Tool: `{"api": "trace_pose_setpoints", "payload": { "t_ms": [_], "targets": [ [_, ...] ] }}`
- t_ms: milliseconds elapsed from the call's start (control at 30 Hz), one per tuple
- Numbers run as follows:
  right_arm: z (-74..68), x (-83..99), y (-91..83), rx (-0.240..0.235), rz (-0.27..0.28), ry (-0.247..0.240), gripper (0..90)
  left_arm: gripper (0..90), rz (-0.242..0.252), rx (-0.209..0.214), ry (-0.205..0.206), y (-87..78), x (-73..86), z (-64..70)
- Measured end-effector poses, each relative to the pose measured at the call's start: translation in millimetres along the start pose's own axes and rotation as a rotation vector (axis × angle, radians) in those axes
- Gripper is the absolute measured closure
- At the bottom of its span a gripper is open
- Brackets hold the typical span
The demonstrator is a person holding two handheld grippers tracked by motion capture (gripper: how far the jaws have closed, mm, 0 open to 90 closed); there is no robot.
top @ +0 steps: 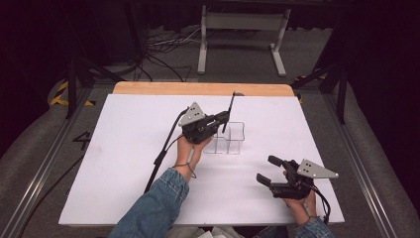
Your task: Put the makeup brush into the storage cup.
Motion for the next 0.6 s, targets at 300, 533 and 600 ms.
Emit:
{"api": "trace_pose_setpoints", "payload": {
  "t_ms": [300,533,600],
  "targets": [
    [-0.5,-0.3,-0.5,-0.002,0.0,0.001,16.6,83.3,-0.014,-0.003,-0.028,2.8,13.0,-4.6],
    [-0.7,-0.1,-0.7,-0.002,-0.003,-0.005,16.6,83.3,-0.032,-0.001,-0.023,5.3,17.7,-3.8],
    [-0.8,-0.6,-1.2,-0.004,0.001,-0.004,16.6,83.3,-0.041,0.0,-0.025,5.7,19.7,-3.5]
  ]
}}
Point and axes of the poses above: each handheld gripper's, and its own axes: y roughly forward along the jaws, x roughly out of its underside, z roughly to its right, the point moved 6 cm from there along y, roughly forward along the jaws, and after that the axes turned 4 degrees about x, right-handed, at the moved point
